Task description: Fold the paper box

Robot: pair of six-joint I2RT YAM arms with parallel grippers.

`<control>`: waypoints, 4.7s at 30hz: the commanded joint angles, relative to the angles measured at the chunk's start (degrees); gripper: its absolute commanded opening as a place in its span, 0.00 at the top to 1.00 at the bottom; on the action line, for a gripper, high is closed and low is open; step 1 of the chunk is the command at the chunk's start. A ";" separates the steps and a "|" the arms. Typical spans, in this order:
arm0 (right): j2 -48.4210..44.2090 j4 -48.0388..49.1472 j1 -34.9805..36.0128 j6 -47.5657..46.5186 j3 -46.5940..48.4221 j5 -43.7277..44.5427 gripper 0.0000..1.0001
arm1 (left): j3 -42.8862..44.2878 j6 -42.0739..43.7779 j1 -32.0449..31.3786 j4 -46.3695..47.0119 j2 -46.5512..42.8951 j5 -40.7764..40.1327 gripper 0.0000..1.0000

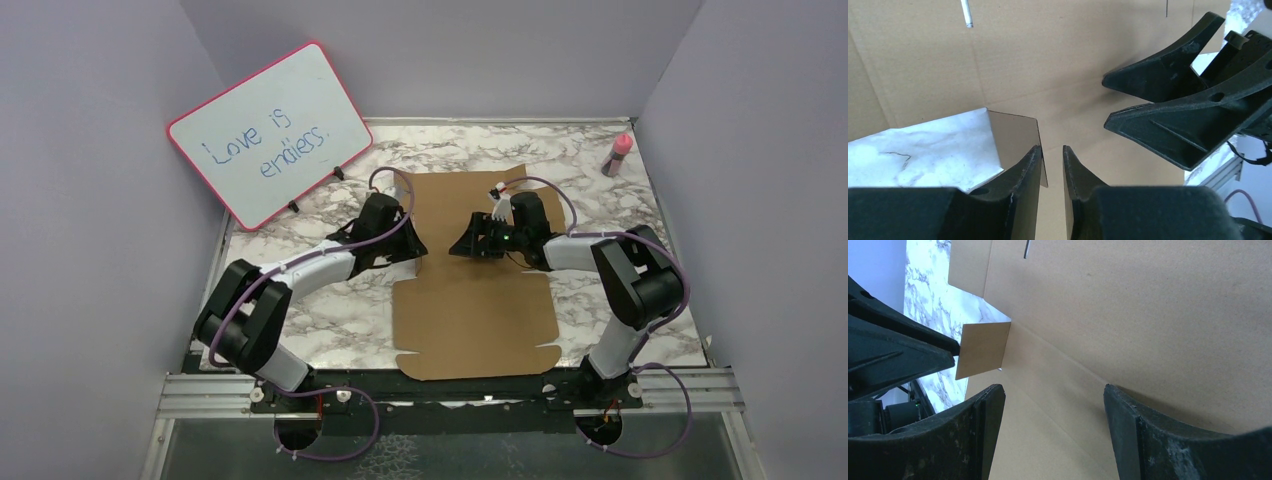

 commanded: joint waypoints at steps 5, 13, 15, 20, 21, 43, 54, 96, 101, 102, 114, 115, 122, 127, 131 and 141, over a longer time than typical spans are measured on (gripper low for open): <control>1.73 -2.55 1.21 0.01 -1.29 3.12 0.22 | 4.09 3.55 -3.50 -5.45 3.12 -6.87 0.77; -1.80 -7.32 1.27 -2.32 0.83 4.95 0.22 | 7.72 7.91 -3.43 -12.72 -1.34 -14.68 0.66; -3.63 -9.40 1.21 -3.38 1.98 5.17 0.21 | 8.91 9.22 -3.43 -13.92 -2.68 -16.08 0.61; -10.29 -15.58 1.21 -5.45 3.95 8.36 0.19 | 13.01 11.84 -3.50 -15.97 -2.65 -15.68 0.51; -11.54 -16.97 1.21 -6.30 4.24 10.58 0.18 | 13.76 12.01 -3.52 -16.04 -2.33 -14.84 0.49; -25.66 -32.60 -10.93 -5.47 -2.60 34.26 0.02 | 28.49 17.10 -8.53 -10.61 20.84 -4.15 0.35; -22.18 -27.47 -16.97 -3.93 -7.20 27.10 0.03 | 28.80 18.09 -8.53 -11.04 26.23 -4.48 0.35; -23.30 -40.70 1.55 -9.58 5.64 38.56 0.57 | 28.23 15.86 -6.34 -11.61 24.62 -1.77 0.34; -23.06 -38.96 1.48 -11.85 7.36 39.87 0.46 | 27.49 16.34 -2.51 -11.87 20.15 0.25 0.33; -22.73 -38.80 1.48 -12.53 8.18 39.72 0.45 | 27.46 16.51 -1.53 -12.18 19.28 0.86 0.33; -12.68 -30.85 1.48 -16.61 16.16 22.79 0.29 | 25.17 19.79 15.86 -18.84 11.35 2.38 0.25; -11.58 -29.87 1.48 -16.39 16.61 21.92 0.28 | 25.25 19.99 17.16 -19.25 11.44 2.52 0.25; -5.07 -22.93 1.54 -14.13 18.27 15.41 0.26 | 26.32 21.25 22.06 -21.45 15.68 6.26 0.25; -1.61 -17.34 1.57 -12.36 17.46 12.21 0.25 | 27.34 21.74 23.04 -21.93 19.37 7.93 0.26; 0.80 -14.73 1.55 -10.82 17.24 11.11 0.25 | 28.17 21.86 23.40 -22.07 21.95 9.40 0.29; 4.56 -7.85 1.73 -7.85 13.41 9.00 0.24 | 28.53 22.67 23.39 -22.81 21.92 10.15 0.73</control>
